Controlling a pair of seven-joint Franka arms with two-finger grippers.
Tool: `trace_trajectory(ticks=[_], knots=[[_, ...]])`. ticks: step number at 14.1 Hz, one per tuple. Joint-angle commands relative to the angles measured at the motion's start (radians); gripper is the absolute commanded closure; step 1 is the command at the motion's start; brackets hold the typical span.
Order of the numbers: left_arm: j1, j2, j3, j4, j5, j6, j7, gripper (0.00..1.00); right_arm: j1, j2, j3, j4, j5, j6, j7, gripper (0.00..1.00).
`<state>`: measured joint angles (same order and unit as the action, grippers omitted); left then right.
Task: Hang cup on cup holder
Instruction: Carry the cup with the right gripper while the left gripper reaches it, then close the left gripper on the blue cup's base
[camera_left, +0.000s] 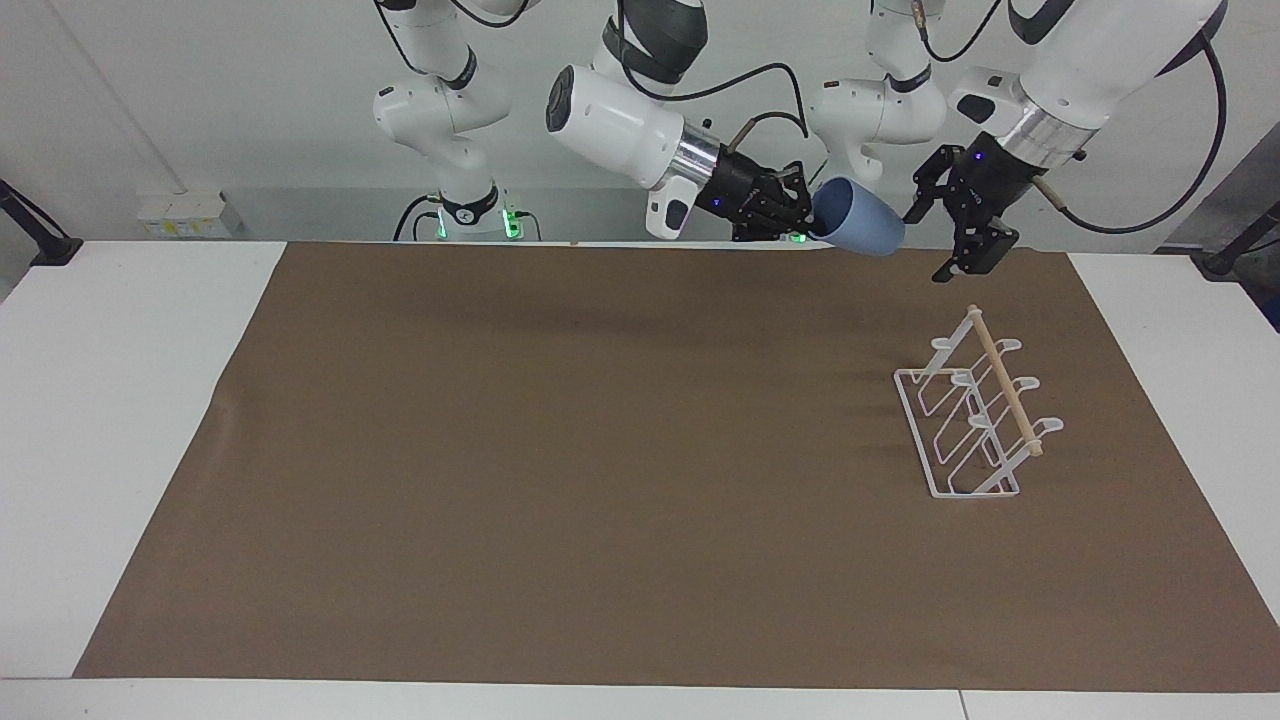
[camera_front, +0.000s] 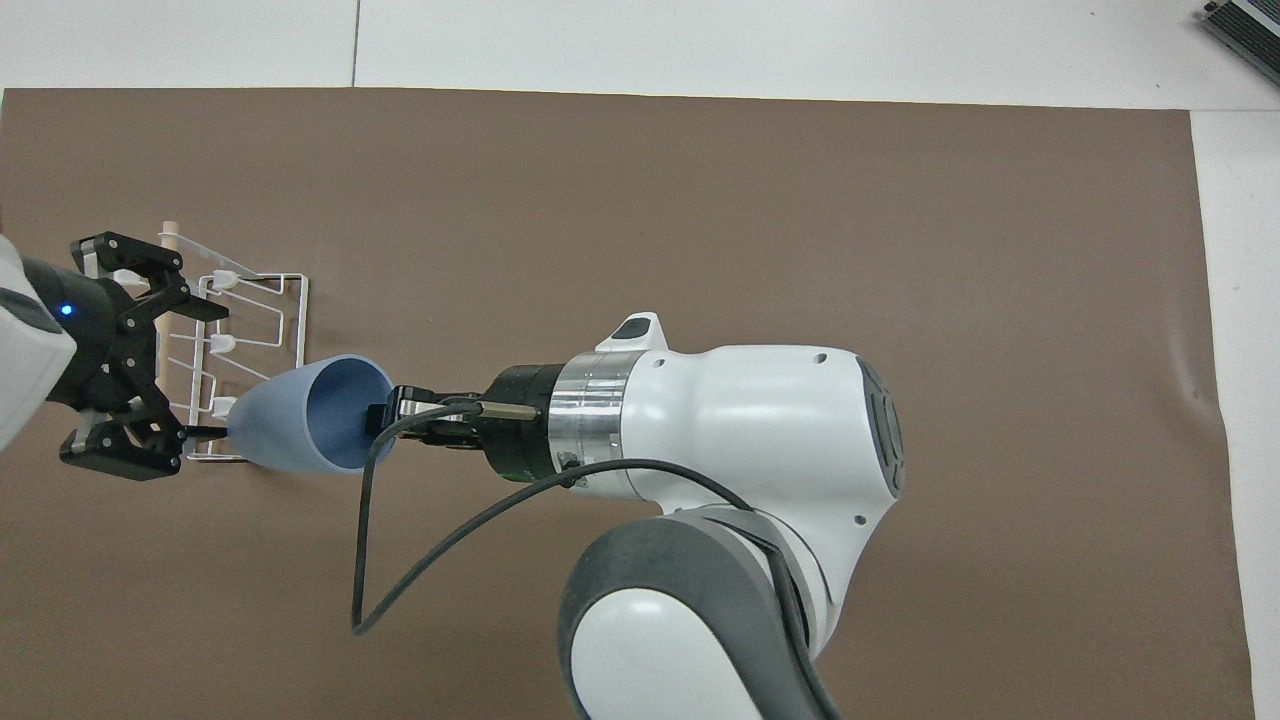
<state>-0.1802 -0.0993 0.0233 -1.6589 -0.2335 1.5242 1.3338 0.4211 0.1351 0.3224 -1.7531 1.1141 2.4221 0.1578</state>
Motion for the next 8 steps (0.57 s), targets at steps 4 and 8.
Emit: trace_trajectory(ticks=[4,8], knots=[[-0.027,-0.091,-0.002,-0.140,-0.078,0.013,0.022,0.00,0.033,0.004,0.030,0.014,0.033,0.067,-0.026,1.00],[-0.021,-0.140,0.001,-0.228,-0.079,0.013,0.022,0.00,0.044,0.006,0.034,0.014,0.033,0.100,-0.023,1.00]])
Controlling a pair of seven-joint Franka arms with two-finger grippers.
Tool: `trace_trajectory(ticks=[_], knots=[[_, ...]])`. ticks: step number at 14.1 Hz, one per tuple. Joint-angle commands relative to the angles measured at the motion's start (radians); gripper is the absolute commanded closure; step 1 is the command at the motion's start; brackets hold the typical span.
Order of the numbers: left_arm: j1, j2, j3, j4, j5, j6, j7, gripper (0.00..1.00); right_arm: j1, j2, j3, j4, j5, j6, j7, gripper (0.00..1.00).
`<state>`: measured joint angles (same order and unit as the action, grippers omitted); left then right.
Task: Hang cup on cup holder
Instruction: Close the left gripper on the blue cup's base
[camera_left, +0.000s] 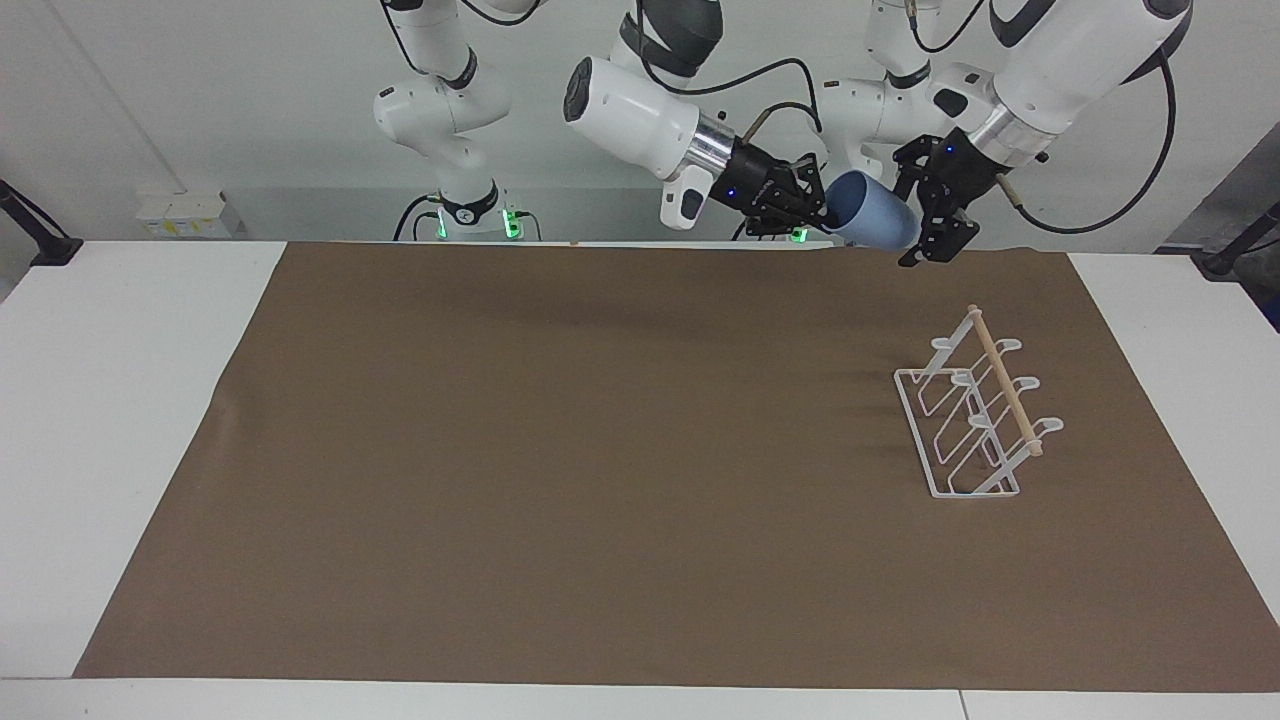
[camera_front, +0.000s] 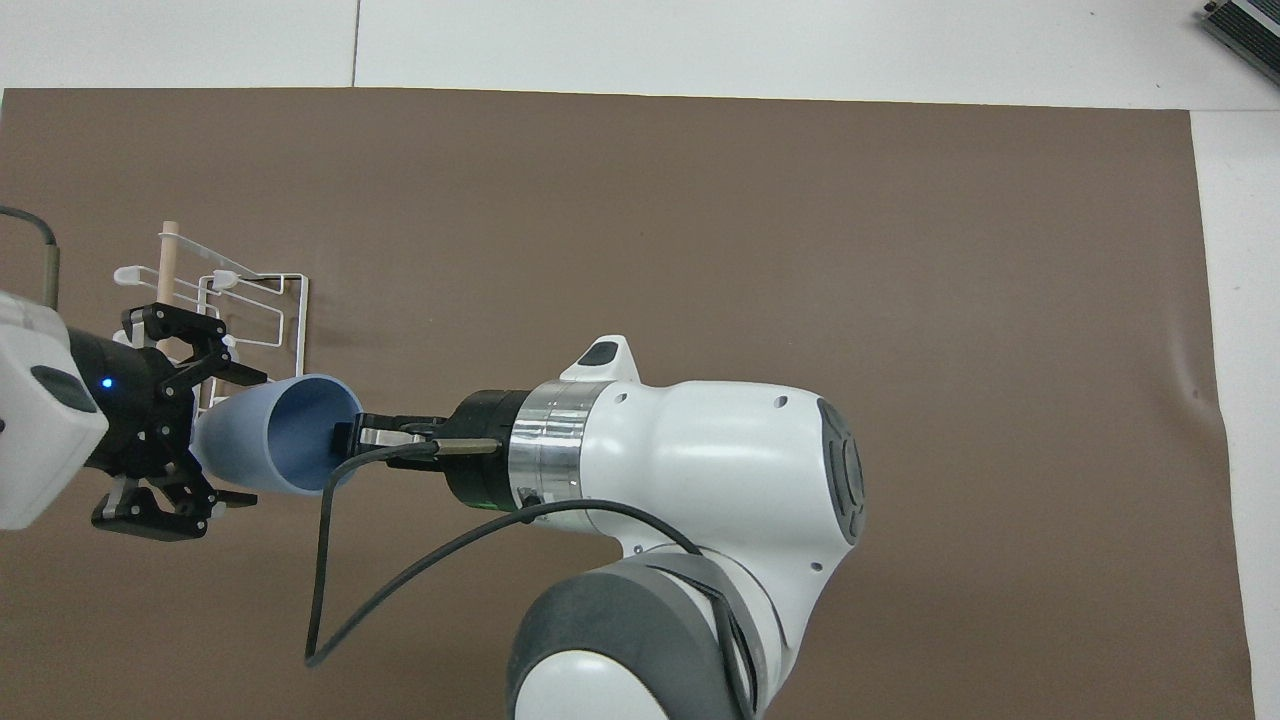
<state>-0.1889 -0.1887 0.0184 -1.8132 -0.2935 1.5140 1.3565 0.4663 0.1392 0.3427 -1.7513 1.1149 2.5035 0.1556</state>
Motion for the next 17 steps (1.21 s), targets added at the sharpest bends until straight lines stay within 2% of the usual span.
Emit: trace_trajectory(ticks=[1,8,9,10,12,13,17], knots=[[-0.017,-0.054,0.005,-0.077,-0.019,0.026,0.000,0.00,-0.001,0.002,0.013,0.012,0.034,0.018,-0.019,1.00],[-0.020,-0.051,0.003,-0.069,-0.108,0.032,0.000,0.00,-0.001,0.002,0.013,0.012,0.034,0.018,-0.018,1.00],[-0.020,-0.049,0.003,-0.069,-0.111,0.034,0.000,0.16,-0.001,0.002,0.013,0.012,0.034,0.018,-0.017,1.00],[-0.020,-0.049,0.003,-0.068,-0.119,0.034,0.000,0.47,-0.001,0.002,0.013,0.012,0.034,0.018,-0.017,1.00],[-0.020,-0.048,0.003,-0.067,-0.128,0.061,0.001,0.86,-0.001,0.003,0.013,0.012,0.034,0.018,-0.016,1.00],[-0.020,-0.046,0.003,-0.066,-0.130,0.072,0.001,1.00,-0.001,0.002,0.013,0.012,0.034,0.018,-0.016,1.00],[-0.020,-0.041,0.005,-0.064,-0.127,0.112,0.007,1.00,-0.001,0.002,0.013,0.010,0.034,0.018,-0.016,1.00]])
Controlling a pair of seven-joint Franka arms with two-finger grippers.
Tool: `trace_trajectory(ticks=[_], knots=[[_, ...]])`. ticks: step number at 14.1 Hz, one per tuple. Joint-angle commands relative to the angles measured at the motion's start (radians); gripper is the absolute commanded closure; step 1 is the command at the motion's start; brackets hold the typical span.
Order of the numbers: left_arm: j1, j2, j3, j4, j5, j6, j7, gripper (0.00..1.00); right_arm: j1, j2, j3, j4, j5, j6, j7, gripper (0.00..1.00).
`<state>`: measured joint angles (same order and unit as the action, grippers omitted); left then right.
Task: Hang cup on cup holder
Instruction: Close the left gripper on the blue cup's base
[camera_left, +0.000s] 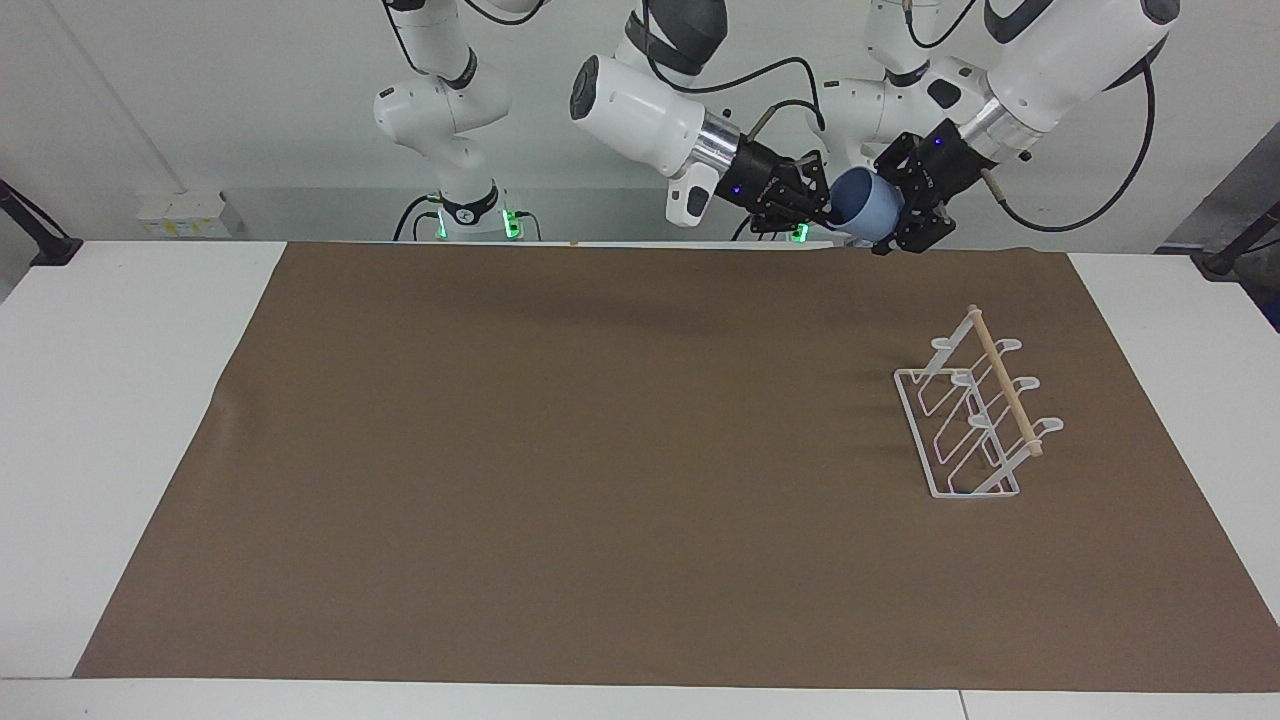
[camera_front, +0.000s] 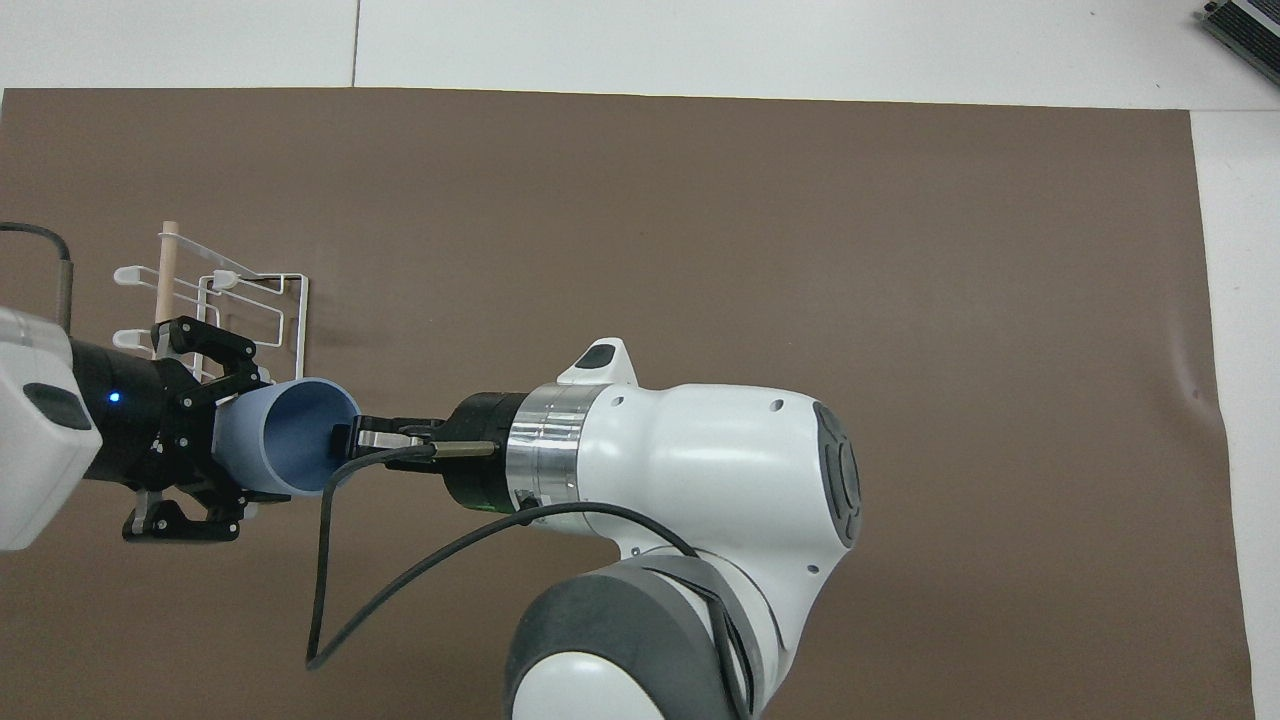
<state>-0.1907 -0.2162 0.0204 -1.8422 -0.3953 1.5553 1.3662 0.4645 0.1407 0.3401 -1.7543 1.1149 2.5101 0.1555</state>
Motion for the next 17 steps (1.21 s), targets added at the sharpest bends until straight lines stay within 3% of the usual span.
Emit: trace_trajectory(ticks=[1,6,12,17], knots=[[-0.019,-0.012,0.003,-0.035,-0.019,0.090,0.001,1.00,0.000,0.000,0.016,0.013,0.034,0.012,-0.016,1.00],[-0.019,-0.011,0.000,-0.035,-0.004,0.115,-0.004,1.00,0.000,0.000,0.016,0.013,0.034,0.012,-0.013,0.98],[-0.027,-0.012,-0.045,-0.023,0.156,0.098,-0.009,1.00,0.000,0.000,0.016,0.013,0.034,0.013,0.001,0.55],[-0.026,-0.015,-0.057,-0.015,0.291,0.097,-0.013,1.00,-0.004,0.005,0.013,0.018,0.031,0.015,0.007,0.44]])
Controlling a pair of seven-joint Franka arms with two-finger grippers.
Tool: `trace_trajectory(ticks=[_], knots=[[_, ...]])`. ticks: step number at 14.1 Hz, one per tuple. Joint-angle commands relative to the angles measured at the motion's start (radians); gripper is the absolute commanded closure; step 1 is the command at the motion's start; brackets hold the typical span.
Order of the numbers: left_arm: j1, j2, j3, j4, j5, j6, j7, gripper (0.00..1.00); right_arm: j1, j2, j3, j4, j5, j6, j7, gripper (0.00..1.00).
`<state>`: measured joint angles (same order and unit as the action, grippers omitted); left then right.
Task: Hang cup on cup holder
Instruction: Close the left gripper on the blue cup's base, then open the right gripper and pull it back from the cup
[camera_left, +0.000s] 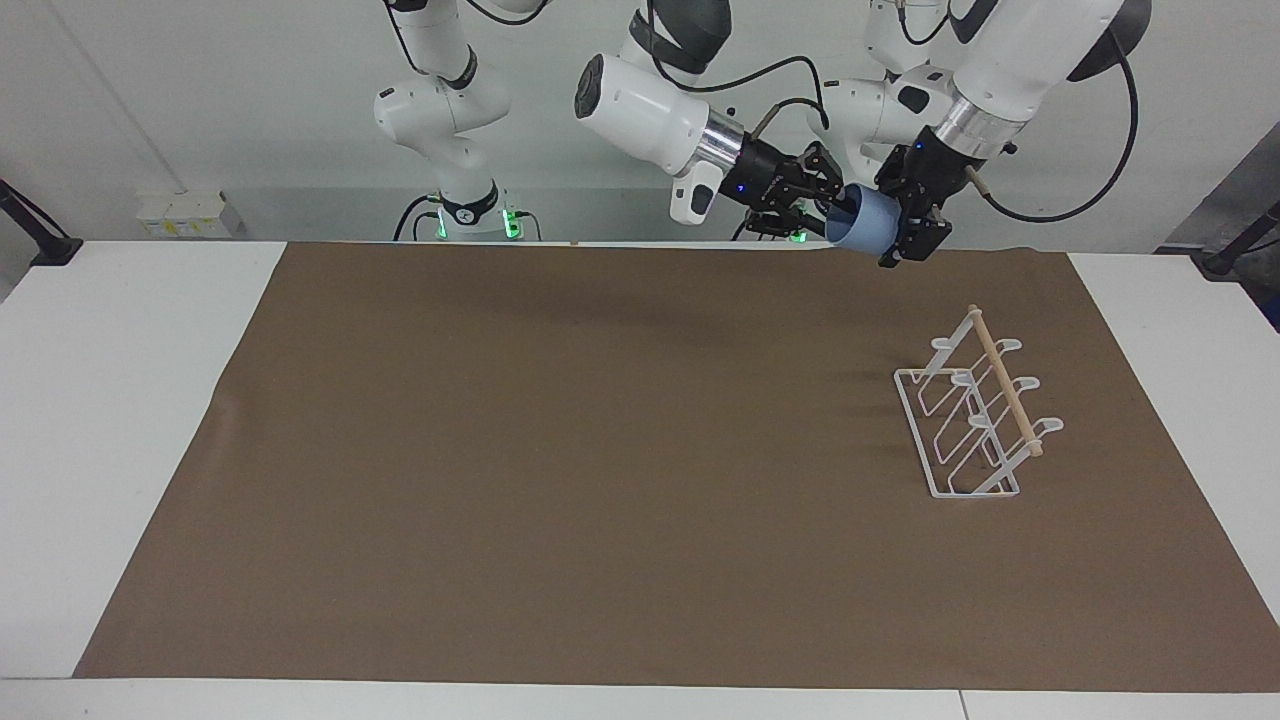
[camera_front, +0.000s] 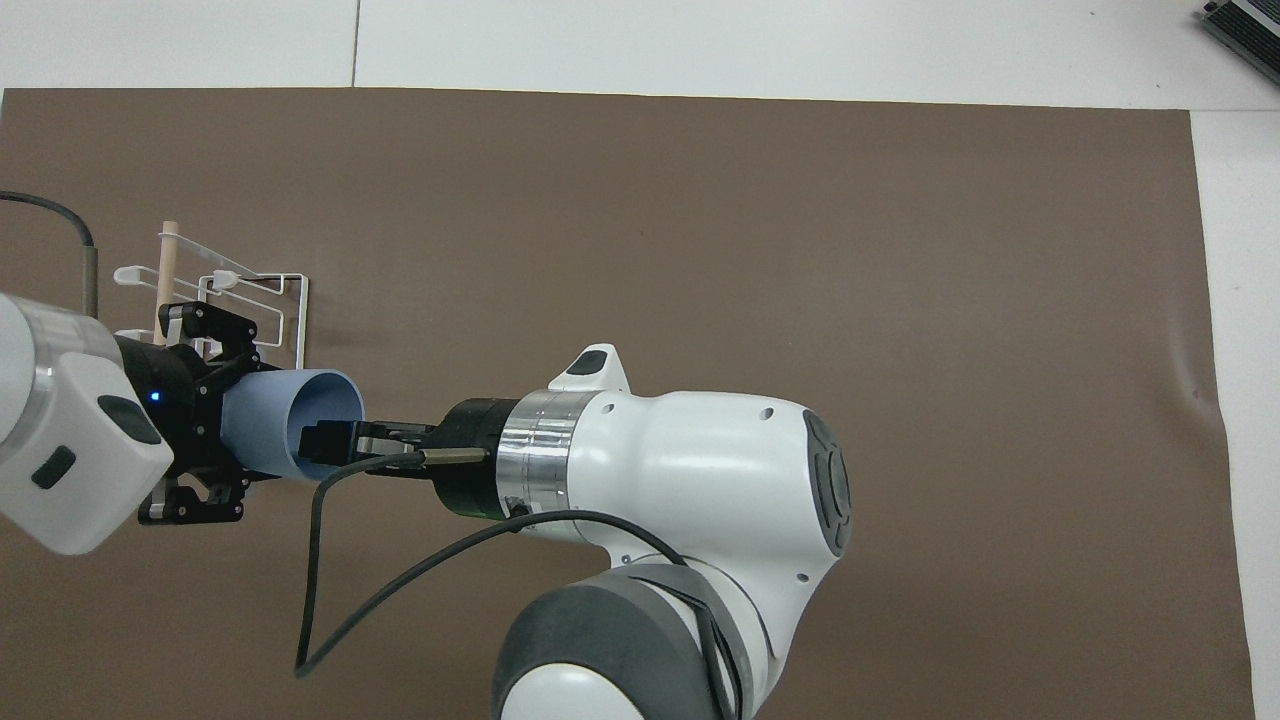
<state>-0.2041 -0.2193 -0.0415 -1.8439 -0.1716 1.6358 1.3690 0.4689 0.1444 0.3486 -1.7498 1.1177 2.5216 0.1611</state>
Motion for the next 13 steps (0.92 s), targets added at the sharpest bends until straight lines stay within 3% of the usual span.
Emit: trace_trajectory(ticks=[1,4,6,8,13], knots=[[-0.012,-0.012,0.005,-0.014,0.110,0.015,-0.019,1.00,-0.016,0.003,0.003,0.018,0.024,0.003,0.001,0.39],[-0.009,-0.012,0.005,-0.015,0.208,0.012,-0.025,1.00,-0.041,0.006,-0.002,0.033,0.016,0.038,0.000,0.23],[-0.014,-0.020,0.002,-0.028,0.300,0.018,-0.078,1.00,-0.049,0.007,-0.002,0.042,0.010,0.083,-0.011,0.18],[-0.014,-0.022,-0.004,-0.040,0.375,0.028,-0.128,1.00,-0.074,0.014,-0.005,0.058,-0.031,0.082,-0.052,0.18],[-0.015,-0.014,-0.027,-0.086,0.590,0.119,-0.218,1.00,-0.151,0.035,0.000,0.075,-0.303,0.057,-0.162,0.19]])
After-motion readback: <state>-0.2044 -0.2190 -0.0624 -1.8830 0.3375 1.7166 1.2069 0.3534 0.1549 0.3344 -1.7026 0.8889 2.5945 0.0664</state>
